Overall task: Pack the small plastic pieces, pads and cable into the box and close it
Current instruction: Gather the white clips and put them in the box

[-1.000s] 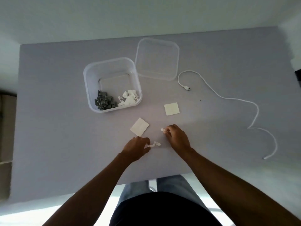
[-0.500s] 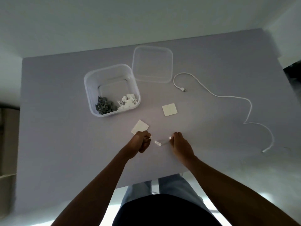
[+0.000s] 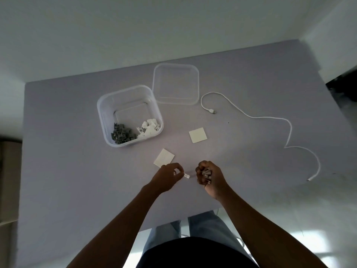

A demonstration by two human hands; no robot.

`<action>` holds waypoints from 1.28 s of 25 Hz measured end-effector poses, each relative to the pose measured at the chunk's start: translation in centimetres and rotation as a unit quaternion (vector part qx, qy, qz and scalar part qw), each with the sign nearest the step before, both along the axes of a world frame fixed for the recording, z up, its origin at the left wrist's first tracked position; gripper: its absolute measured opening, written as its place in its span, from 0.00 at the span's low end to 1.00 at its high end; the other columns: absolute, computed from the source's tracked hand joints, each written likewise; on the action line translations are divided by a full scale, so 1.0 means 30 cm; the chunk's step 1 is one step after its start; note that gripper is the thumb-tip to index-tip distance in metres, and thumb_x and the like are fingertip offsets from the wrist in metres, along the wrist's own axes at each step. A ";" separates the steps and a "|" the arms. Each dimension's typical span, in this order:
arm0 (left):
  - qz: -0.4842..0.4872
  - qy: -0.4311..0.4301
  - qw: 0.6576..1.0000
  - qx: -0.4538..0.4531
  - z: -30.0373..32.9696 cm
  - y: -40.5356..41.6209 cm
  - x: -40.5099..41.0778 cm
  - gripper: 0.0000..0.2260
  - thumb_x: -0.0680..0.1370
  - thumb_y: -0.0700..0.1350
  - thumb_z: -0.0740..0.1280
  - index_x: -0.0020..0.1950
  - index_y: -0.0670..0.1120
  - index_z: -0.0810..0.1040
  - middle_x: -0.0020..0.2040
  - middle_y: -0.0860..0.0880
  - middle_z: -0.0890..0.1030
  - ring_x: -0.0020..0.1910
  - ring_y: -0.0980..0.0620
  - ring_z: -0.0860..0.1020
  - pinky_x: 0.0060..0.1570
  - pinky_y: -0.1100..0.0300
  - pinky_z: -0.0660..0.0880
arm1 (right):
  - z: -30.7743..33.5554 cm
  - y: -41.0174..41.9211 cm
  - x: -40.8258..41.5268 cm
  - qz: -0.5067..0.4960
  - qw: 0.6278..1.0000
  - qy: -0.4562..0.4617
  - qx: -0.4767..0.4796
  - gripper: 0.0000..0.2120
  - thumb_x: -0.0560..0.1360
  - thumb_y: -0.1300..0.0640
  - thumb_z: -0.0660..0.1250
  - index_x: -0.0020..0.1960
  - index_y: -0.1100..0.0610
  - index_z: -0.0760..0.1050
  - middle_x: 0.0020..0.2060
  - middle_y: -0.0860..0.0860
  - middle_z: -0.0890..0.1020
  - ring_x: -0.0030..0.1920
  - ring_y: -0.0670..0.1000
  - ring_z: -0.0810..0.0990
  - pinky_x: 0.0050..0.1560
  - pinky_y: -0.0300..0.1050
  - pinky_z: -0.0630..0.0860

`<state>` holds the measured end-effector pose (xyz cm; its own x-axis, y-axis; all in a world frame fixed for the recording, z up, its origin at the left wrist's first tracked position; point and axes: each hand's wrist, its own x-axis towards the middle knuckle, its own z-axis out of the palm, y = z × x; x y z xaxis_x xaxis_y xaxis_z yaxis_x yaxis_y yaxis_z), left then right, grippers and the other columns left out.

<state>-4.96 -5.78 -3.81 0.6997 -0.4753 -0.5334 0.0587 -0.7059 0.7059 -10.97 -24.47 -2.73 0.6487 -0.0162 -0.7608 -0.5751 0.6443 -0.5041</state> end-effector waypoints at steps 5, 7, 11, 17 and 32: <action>-0.147 -0.164 0.968 0.119 -0.068 -0.027 -0.023 0.11 0.80 0.49 0.64 0.62 0.52 0.72 0.48 0.45 0.82 0.43 0.45 0.82 0.43 0.53 0.79 | -0.009 -0.028 0.000 -0.038 0.998 0.026 -0.036 0.14 0.79 0.59 0.59 0.35 0.58 0.71 0.29 0.55 0.71 0.21 0.48 0.61 0.25 0.39 0.56; -0.164 -0.187 0.961 0.120 -0.081 -0.021 -0.021 0.11 0.80 0.52 0.63 0.61 0.50 0.73 0.49 0.44 0.82 0.45 0.44 0.82 0.41 0.53 0.76 | -0.009 -0.040 -0.006 -0.034 0.998 0.028 -0.048 0.14 0.78 0.59 0.59 0.35 0.58 0.71 0.29 0.55 0.71 0.22 0.48 0.61 0.26 0.40 0.55; -0.176 -0.190 0.959 0.111 -0.099 -0.015 -0.017 0.11 0.81 0.53 0.60 0.58 0.48 0.74 0.50 0.45 0.82 0.45 0.45 0.81 0.39 0.56 0.72 | -0.013 -0.046 -0.021 -0.044 0.997 0.033 -0.057 0.13 0.78 0.59 0.59 0.36 0.59 0.71 0.29 0.55 0.71 0.23 0.49 0.62 0.26 0.41 0.57; -0.012 -0.086 0.996 0.000 0.012 -0.023 0.038 0.10 0.80 0.52 0.65 0.53 0.46 0.77 0.40 0.51 0.78 0.36 0.56 0.75 0.33 0.65 0.68 | 0.002 -0.033 0.037 -0.066 0.998 0.022 -0.005 0.13 0.79 0.56 0.59 0.36 0.57 0.71 0.29 0.53 0.72 0.22 0.47 0.64 0.24 0.40 0.57; 0.143 -0.100 0.975 0.137 0.193 0.358 0.665 0.16 0.83 0.50 0.58 0.53 0.38 0.75 0.49 0.39 0.80 0.47 0.43 0.79 0.50 0.52 0.75 | 0.209 0.354 0.763 0.094 0.995 0.022 -0.037 0.16 0.81 0.52 0.60 0.37 0.57 0.73 0.30 0.53 0.74 0.26 0.49 0.68 0.27 0.40 0.62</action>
